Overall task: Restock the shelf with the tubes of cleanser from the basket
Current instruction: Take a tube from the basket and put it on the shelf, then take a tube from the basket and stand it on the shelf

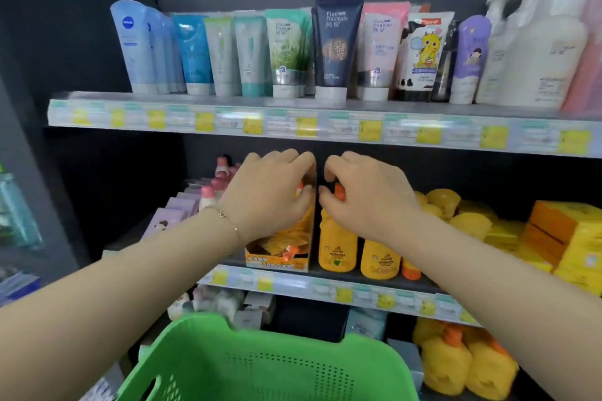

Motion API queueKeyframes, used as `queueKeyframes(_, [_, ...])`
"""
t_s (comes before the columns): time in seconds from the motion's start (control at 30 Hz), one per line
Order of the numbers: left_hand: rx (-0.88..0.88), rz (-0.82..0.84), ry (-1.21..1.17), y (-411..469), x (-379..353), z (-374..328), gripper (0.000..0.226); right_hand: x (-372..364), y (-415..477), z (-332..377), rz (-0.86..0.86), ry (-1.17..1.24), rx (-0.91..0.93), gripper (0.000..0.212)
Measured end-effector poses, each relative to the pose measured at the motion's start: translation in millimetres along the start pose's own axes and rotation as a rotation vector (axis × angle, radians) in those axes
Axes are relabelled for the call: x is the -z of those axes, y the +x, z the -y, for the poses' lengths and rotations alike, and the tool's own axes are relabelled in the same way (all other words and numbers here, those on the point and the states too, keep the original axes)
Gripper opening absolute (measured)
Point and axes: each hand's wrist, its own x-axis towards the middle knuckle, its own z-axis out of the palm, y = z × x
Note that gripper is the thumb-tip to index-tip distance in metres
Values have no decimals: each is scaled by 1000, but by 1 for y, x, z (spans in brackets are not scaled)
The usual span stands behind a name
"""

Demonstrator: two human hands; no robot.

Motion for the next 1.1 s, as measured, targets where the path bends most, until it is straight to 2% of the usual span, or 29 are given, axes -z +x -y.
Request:
queueKeyframes(0.13, [-17,62,-30,-26,-19,19,23,-31,-12,28,66,13,-42,25])
queueKeyframes(0.27, [-27,130,-121,-54,-46,32,14,-60,-27,49,165,52,-81,22])
queueKeyframes(0.5, [-55,295,-249,-109,-103,36,32,-110,-70,69,365,128,-211,25])
queueKeyframes(0.73, [-71,521,-372,-161,-146,15,27,-149,-128,88,546,187,-372,20])
queueKeyframes(0.97, [-151,824,-413,-204,-180,-1,27,-176,-175,97,865,195,-473,21])
queueKeyframes(1.1, [-200,1046,-363,-220,-204,-16,29,-201,-199,100,1251,213,-435,30])
